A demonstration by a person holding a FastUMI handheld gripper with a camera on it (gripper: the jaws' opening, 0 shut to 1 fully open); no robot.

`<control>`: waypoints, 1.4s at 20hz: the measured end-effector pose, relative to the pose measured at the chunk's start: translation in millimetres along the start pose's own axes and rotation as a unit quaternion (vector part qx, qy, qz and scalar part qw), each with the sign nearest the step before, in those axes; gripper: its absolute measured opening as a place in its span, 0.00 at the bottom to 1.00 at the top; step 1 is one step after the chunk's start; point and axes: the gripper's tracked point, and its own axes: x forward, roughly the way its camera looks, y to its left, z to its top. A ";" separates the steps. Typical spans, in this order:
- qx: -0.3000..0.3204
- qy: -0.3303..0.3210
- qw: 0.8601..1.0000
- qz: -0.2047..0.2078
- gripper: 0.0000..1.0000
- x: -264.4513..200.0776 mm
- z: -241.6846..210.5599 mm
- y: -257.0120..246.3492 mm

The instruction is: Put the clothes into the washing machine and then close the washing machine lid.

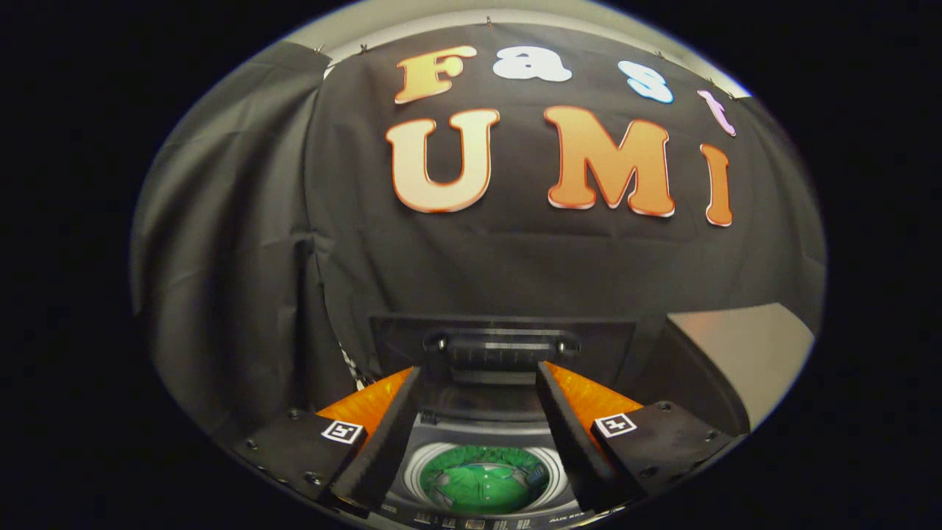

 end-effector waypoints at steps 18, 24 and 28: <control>0.054 0.060 0.995 -0.060 0.99 194.6 7.1 -94.4; 0.014 0.069 0.996 -0.061 0.98 206.3 -8.5 -91.9; 0.017 0.058 0.996 -0.060 0.98 204.7 -9.2 -93.1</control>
